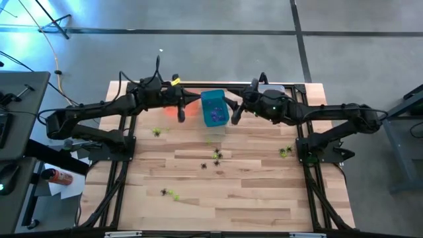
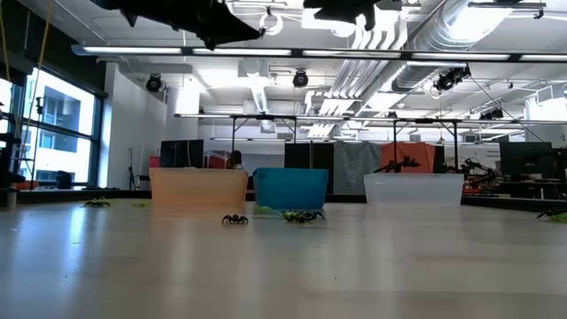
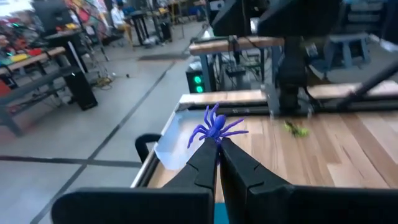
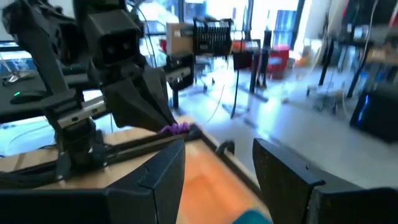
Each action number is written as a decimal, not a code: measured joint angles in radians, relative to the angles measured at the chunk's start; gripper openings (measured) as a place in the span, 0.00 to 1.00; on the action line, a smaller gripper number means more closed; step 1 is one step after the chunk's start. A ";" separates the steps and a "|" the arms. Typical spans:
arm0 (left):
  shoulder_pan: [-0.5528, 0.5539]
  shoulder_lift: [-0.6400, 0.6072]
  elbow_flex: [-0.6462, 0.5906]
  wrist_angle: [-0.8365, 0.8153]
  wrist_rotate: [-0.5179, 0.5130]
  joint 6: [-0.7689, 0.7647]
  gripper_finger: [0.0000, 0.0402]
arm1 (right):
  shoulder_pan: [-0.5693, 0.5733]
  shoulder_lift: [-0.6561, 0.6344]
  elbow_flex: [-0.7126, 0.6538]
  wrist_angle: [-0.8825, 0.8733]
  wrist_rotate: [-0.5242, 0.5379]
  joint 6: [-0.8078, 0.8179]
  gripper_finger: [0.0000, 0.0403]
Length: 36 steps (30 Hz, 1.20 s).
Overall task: Sort Halloween decoration
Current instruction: Put the purple spider toy into the blue bin
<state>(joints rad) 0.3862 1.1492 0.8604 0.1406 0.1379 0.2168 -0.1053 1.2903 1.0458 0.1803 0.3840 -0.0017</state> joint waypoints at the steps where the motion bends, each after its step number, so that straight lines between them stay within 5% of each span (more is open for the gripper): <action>1: 0.000 0.000 0.000 0.014 -0.007 -0.008 0.00 | -0.006 0.000 0.000 0.014 -0.011 -0.025 0.46; 7: -0.002 0.070 0.064 -0.029 -0.036 -0.037 0.00 | -0.030 -0.010 0.000 0.042 -0.039 -0.114 0.46; 20: -0.003 0.551 0.584 -0.637 -0.127 0.020 0.00 | -0.083 -0.037 -0.001 0.007 -0.063 -0.224 0.46; 28: 0.002 0.770 0.650 -0.634 -0.209 -0.009 0.00 | -0.085 -0.072 -0.001 -0.091 -0.063 -0.158 0.46; 36: 0.028 0.887 0.652 -0.648 -0.176 -0.054 0.00 | -0.085 -0.074 -0.001 -0.202 -0.063 -0.038 0.46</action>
<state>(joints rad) 0.4141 2.0357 1.5127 -0.5076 -0.0383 0.1627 -0.1902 1.2167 1.0448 -0.0217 0.3214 -0.0393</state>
